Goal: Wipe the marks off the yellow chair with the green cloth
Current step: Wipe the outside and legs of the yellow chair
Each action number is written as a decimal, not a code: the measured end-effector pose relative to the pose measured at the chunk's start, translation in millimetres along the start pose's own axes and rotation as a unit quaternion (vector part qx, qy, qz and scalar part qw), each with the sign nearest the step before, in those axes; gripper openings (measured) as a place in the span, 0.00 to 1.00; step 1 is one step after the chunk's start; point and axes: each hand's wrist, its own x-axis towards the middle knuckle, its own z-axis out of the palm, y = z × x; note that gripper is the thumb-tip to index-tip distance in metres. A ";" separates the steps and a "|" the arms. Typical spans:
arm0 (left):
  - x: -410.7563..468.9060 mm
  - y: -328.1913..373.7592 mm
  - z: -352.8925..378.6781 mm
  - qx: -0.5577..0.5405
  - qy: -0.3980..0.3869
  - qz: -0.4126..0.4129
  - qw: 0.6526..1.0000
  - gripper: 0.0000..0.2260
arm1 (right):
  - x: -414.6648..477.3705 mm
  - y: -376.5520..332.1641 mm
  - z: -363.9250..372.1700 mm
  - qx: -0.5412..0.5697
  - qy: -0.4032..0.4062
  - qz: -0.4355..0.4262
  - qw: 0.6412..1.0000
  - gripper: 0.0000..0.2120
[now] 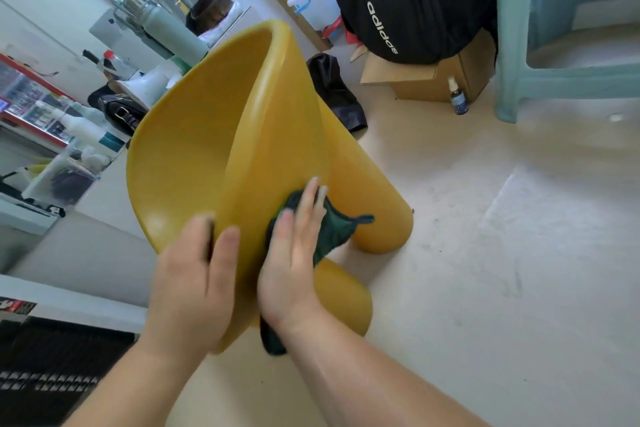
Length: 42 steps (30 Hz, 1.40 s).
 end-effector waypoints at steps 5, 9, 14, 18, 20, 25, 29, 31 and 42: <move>-48.0 -23.1 -41.6 0.006 -0.059 -0.058 0.997 0.15 | 10.4 -7.6 -0.2 -0.043 0.006 -0.093 0.995 0.27; -22.4 -4.6 -50.8 -0.004 -0.063 -0.101 0.993 0.22 | 38.8 -21.6 0.1 -0.036 0.026 -0.083 0.996 0.27; 59.5 50.4 -44.7 0.009 -0.045 -0.045 0.998 0.19 | -19.4 -4.6 24.2 -0.055 -0.008 -0.103 0.993 0.26; 88.9 52.9 -36.6 0.084 -0.085 -0.044 0.992 0.21 | -50.3 5.7 30.4 -0.089 -0.056 -0.174 0.979 0.28; 81.6 43.6 -37.8 0.138 -0.080 -0.031 0.987 0.20 | -19.9 -0.9 25.0 -0.098 -0.062 -0.205 0.972 0.27; 67.8 36.5 -43.6 0.177 -0.076 -0.004 0.981 0.21 | 76.4 -27.7 12.1 -0.079 -0.082 -0.112 0.987 0.26; 67.2 40.0 -42.1 0.174 -0.089 -0.021 0.980 0.21 | 92.6 33.9 -8.0 -0.201 -0.038 -0.045 0.978 0.27; 64.7 42.8 -40.7 0.182 -0.081 -0.025 0.980 0.21 | 96.5 78.0 -29.8 -0.268 0.009 0.031 0.963 0.26; 61.3 42.7 -40.2 0.196 -0.057 -0.024 0.979 0.20 | 54.9 71.2 2.4 -0.195 0.039 0.067 0.978 0.26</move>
